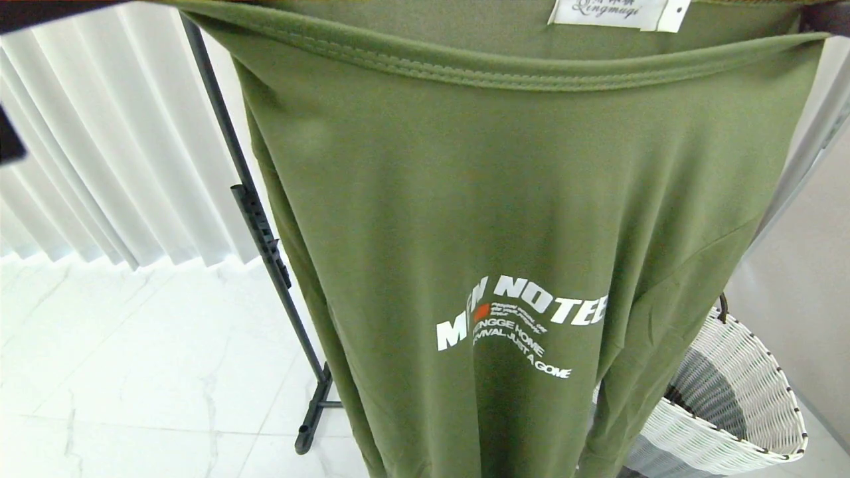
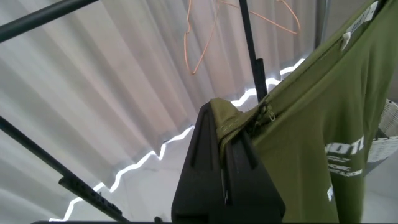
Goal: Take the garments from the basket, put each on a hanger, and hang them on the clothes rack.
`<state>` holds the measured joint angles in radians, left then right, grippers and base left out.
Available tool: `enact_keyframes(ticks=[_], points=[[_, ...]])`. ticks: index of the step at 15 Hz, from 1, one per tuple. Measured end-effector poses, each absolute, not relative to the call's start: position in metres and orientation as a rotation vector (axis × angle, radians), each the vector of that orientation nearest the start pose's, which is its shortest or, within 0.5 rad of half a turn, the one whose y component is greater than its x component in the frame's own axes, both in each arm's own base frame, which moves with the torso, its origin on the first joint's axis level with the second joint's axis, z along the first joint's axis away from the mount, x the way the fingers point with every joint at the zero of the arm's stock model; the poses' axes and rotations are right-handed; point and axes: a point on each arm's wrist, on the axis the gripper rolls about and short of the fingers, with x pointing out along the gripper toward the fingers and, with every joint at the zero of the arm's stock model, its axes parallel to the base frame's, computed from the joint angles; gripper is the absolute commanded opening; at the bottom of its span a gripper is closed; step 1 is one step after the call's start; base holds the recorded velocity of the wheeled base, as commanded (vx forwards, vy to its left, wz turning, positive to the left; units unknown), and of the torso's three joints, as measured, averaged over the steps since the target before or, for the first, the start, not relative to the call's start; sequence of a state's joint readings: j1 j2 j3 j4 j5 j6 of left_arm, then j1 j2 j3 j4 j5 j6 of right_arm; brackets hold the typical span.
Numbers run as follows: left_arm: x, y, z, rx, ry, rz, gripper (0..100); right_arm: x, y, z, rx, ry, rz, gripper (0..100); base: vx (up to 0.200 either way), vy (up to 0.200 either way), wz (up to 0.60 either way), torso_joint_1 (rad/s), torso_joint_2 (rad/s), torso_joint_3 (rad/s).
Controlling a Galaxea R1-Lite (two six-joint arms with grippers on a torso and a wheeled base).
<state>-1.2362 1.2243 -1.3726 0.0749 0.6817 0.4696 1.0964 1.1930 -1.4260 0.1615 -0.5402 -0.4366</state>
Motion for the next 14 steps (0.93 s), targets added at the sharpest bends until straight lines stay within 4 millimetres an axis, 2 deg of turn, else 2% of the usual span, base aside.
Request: enact_keyframes(ticks=[1, 5, 7, 10, 14], points=[[0.065, -0.144, 0.39, 0.397, -0.171, -0.532, 0, 0.074, 0.12, 0.4, -0.373, -0.169, 0.536, 100, 0.0, 0.0, 0.0, 0.0, 0.0, 0.0], [0.066, -0.143, 0.389, 0.402, -0.169, -0.524, 0, 0.074, 0.119, 0.397, -0.38, -0.163, 0.538, 100, 0.0, 0.0, 0.0, 0.0, 0.0, 0.0], [0.073, -0.14, 0.389, 0.406, -0.153, -0.455, 0, 0.072, 0.115, 0.39, -0.394, -0.153, 0.546, 100, 0.0, 0.0, 0.0, 0.0, 0.0, 0.0], [0.084, -0.133, 0.388, 0.412, -0.13, -0.361, 0, 0.064, 0.104, 0.38, -0.4, -0.149, 0.562, 100, 0.0, 0.0, 0.0, 0.0, 0.0, 0.0], [0.087, -0.133, 0.383, 0.427, -0.114, -0.343, 0, 0.053, 0.091, 0.376, -0.382, -0.17, 0.605, 100, 0.0, 0.0, 0.0, 0.0, 0.0, 0.0]])
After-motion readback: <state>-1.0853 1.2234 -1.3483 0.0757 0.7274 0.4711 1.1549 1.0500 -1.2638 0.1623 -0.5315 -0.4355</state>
